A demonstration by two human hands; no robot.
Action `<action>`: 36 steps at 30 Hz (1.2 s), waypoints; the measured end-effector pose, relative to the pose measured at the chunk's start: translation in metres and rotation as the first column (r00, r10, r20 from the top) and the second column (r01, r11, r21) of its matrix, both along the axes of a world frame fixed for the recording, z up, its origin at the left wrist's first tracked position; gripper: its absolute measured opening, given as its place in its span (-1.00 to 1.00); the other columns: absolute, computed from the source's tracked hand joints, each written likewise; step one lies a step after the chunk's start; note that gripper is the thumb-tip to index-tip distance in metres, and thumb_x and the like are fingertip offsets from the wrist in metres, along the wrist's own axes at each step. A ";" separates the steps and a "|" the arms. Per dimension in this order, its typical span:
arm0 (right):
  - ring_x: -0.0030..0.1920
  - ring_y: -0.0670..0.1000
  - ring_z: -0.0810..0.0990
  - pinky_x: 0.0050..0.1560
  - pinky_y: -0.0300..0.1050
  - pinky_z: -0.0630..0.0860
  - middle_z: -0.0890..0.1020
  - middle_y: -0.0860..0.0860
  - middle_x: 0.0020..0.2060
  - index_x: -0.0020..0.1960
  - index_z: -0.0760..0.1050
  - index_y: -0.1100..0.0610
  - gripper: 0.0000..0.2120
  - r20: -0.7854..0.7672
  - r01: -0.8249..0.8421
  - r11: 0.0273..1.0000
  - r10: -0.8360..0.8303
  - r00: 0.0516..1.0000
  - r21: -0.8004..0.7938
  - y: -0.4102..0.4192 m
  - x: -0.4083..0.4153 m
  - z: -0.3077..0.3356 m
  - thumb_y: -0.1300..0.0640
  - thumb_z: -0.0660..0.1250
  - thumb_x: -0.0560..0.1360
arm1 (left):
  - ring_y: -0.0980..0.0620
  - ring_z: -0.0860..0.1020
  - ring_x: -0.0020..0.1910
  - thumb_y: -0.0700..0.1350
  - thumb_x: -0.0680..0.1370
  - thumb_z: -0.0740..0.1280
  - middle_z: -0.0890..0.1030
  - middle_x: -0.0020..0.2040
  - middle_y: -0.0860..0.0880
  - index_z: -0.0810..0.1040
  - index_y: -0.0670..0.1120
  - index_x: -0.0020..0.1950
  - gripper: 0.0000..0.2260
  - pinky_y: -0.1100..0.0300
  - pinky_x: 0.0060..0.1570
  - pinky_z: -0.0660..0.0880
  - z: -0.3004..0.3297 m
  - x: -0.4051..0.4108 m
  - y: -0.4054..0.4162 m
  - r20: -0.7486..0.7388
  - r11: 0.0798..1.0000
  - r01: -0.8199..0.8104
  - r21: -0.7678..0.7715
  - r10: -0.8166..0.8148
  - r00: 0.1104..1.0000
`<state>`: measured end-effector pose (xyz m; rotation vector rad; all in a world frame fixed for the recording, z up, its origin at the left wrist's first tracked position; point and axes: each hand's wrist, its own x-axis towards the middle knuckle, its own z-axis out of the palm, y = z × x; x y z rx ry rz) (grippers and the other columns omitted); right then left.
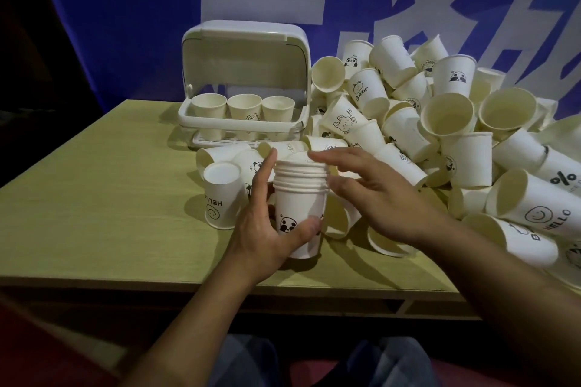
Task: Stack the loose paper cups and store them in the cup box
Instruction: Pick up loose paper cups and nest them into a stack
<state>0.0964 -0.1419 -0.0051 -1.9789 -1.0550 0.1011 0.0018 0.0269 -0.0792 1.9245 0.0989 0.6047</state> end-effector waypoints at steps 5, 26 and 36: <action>0.33 -0.19 0.36 0.33 -0.23 0.36 0.42 -0.12 0.40 0.52 0.23 -0.16 -0.33 0.258 0.045 0.954 0.034 0.965 -0.296 -0.019 0.014 -0.002 0.11 0.39 0.48 | 0.03 0.49 0.31 0.36 0.24 0.45 0.44 0.42 0.03 0.01 0.62 0.37 -0.15 -0.16 0.19 0.55 0.002 -0.001 -0.001 -0.016 0.999 -0.044 0.020 0.044 0.999; 0.09 -0.06 0.51 0.06 -0.05 0.49 0.53 -0.15 0.18 0.35 0.27 -0.22 -0.36 0.362 0.180 0.833 0.026 0.932 -0.523 -0.026 0.036 -0.019 -0.10 0.51 0.38 | 0.30 0.51 0.23 0.33 0.28 0.43 0.51 0.34 0.11 0.04 0.42 0.54 -0.09 0.22 0.10 0.55 -0.002 0.003 0.002 -0.014 1.000 -0.014 -0.005 0.014 1.000; 0.10 -0.03 0.53 0.09 -0.10 0.50 0.50 -0.06 0.14 0.44 0.31 -0.11 -0.29 0.202 0.237 0.959 -0.204 0.958 -0.154 -0.034 0.049 -0.004 -0.12 0.50 0.36 | 0.10 0.59 0.23 0.24 0.28 0.48 0.53 0.38 0.09 0.07 0.52 0.49 -0.12 -0.06 0.16 0.59 -0.001 0.001 0.002 0.021 0.998 0.052 -0.023 -0.052 0.998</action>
